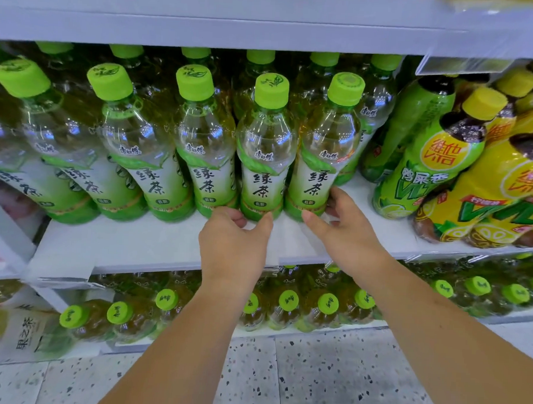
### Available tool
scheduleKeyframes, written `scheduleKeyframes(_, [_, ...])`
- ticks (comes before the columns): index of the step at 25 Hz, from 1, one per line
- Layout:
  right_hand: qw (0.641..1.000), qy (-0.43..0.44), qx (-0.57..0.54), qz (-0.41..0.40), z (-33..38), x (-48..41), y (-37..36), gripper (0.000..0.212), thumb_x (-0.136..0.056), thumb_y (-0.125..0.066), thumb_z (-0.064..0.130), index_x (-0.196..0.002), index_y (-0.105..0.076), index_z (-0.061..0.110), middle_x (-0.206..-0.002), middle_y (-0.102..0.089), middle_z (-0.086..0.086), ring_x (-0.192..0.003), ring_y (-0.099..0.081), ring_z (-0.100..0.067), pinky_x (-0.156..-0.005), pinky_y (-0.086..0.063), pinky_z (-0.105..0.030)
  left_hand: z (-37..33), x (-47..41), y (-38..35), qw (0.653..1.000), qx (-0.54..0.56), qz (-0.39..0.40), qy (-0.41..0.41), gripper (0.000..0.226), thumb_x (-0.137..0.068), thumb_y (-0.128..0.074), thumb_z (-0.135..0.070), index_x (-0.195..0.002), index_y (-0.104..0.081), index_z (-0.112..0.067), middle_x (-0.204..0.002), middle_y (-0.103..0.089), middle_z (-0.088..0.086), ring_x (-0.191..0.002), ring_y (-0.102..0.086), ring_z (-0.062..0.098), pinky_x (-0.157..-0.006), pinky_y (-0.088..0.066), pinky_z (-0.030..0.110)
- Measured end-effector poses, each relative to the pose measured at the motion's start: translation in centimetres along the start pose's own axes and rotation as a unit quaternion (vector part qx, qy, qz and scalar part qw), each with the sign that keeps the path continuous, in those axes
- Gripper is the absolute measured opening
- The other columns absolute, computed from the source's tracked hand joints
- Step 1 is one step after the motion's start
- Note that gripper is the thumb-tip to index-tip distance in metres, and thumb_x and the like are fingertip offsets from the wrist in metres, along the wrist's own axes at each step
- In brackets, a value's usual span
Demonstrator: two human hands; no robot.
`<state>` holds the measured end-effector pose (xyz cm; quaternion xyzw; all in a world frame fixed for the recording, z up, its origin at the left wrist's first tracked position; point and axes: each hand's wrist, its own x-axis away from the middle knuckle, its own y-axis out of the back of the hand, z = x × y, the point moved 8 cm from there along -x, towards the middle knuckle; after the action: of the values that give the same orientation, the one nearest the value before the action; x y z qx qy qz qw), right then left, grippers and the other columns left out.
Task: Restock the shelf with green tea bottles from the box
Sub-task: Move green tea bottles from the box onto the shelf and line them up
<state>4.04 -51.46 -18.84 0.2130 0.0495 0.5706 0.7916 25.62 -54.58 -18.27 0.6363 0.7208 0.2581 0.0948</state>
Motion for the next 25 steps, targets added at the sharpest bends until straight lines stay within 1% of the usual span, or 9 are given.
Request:
scheduleKeyframes(2, [0.999, -0.042, -0.031, -0.015, 0.0, 0.5, 0.5, 0.058, -0.092, -0.073, 0.033, -0.145, -0.049, 0.027, -0.134, -0.062, 0.010, -0.123, -0.057, -0.007, -0.106, -0.043, -0.025, 0.0, 0.1, 0.1, 0.999, 0.014, 0.034, 0.007, 0.046, -0.084, -0.075, -0.045, -0.118, -0.061, -0.016, -0.107, -0.066, -0.006, -0.086, -0.056, -0.003, -0.063, -0.037, 0.009])
scheduleKeyframes(4, [0.993, -0.096, -0.050, -0.048, -0.3, 1.8, 1.1, 0.062, -0.089, -0.074, 0.042, -0.144, -0.049, 0.029, -0.132, -0.060, 0.009, -0.118, -0.058, -0.013, -0.104, -0.045, -0.037, -0.4, 0.3, 0.9, 0.998, 0.017, 0.065, 0.011, 0.050, -0.084, -0.072, -0.045, -0.124, -0.060, -0.018, -0.115, -0.064, -0.006, -0.094, -0.060, 0.004, -0.072, -0.045, 0.019])
scheduleKeyframes(6, [0.986, -0.133, -0.079, -0.065, -0.6, 3.5, 1.3, 0.056, -0.089, -0.073, 0.044, -0.139, -0.053, 0.031, -0.125, -0.061, 0.008, -0.113, -0.059, -0.014, -0.097, -0.045, -0.036, -0.8, 0.5, 2.1, 0.995, 0.015, 0.092, 0.028, 0.058, -0.081, -0.069, -0.052, -0.130, -0.059, -0.021, -0.123, -0.062, -0.005, -0.104, -0.060, 0.014, -0.086, -0.051, 0.031])
scheduleKeyframes(8, [0.980, -0.152, -0.111, -0.065, -0.2, 5.6, 1.1, 0.046, -0.092, -0.069, 0.044, -0.134, -0.056, 0.032, -0.123, -0.062, 0.008, -0.112, -0.059, -0.014, -0.092, -0.044, -0.035, -0.9, 1.2, 3.3, 0.989, 0.021, 0.134, 0.057, 0.072, -0.077, -0.064, -0.059, -0.138, -0.054, -0.023, -0.130, -0.058, -0.003, -0.112, -0.057, 0.020, -0.094, -0.047, 0.037])
scheduleKeyframes(11, [0.973, -0.187, -0.121, -0.059, 1.8, 9.8, 0.6, 0.055, -0.086, -0.065, 0.056, -0.135, -0.055, 0.034, -0.131, -0.058, 0.005, -0.116, -0.058, -0.016, -0.098, -0.047, -0.038, -1.3, 3.3, 5.4, 0.978, -0.001, 0.198, 0.067, 0.077, -0.080, -0.060, -0.066, -0.145, -0.046, -0.026, -0.136, -0.055, -0.004, -0.110, -0.053, 0.019, -0.081, -0.042, 0.030])
scheduleKeyframes(14, [0.965, -0.220, -0.124, -0.065, 4.2, 14.4, 1.0, 0.073, -0.074, -0.062, 0.064, -0.139, -0.052, 0.034, -0.140, -0.055, 0.003, -0.127, -0.055, -0.020, -0.107, -0.045, -0.046, -1.9, 5.7, 8.4, 0.967, -0.016, 0.240, 0.085, 0.072, -0.086, -0.059, -0.064, -0.146, -0.044, -0.026, -0.127, -0.052, -0.007, -0.105, -0.052, 0.018, -0.071, -0.039, 0.029])
scheduleKeyframes(16, [0.962, -0.232, -0.125, -0.071, 5.7, 17.9, 1.5, 0.076, -0.075, -0.060, 0.064, -0.143, -0.051, 0.032, -0.143, -0.054, 0.003, -0.129, -0.054, -0.020, -0.110, -0.043, -0.049, -2.3, 7.8, 10.2, 0.958, -0.034, 0.275, 0.079, 0.072, -0.086, -0.057, -0.066, -0.145, -0.045, -0.026, -0.124, -0.049, -0.010, -0.105, -0.051, 0.017, -0.077, -0.041, 0.034])
scheduleKeyframes(21, [0.950, -0.274, -0.120, -0.090, 7.4, 27.7, 3.8, 0.084, -0.070, -0.054, 0.074, -0.144, -0.049, 0.036, -0.147, -0.050, 0.005, -0.132, -0.051, -0.020, -0.110, -0.042, -0.048, -4.3, 14.5, 13.0, 0.934, -0.061, 0.352, 0.011, 0.075, -0.084, -0.055, -0.069, -0.146, -0.045, -0.028, -0.129, -0.052, -0.013, -0.105, -0.054, 0.006, -0.082, -0.045, 0.033])
scheduleKeyframes(25, [0.935, -0.306, -0.122, -0.130, 7.1, 35.0, 7.6, 0.064, -0.095, -0.052, 0.061, -0.150, -0.042, 0.031, -0.151, -0.046, 0.002, -0.133, -0.049, -0.024, -0.106, -0.042, -0.047, -5.9, 21.3, 12.4, 0.906, -0.066, 0.419, -0.012, 0.074, -0.089, -0.055, -0.067, -0.148, -0.040, -0.027, -0.137, -0.051, -0.010, -0.118, -0.052, 0.012, -0.092, -0.042, 0.038])
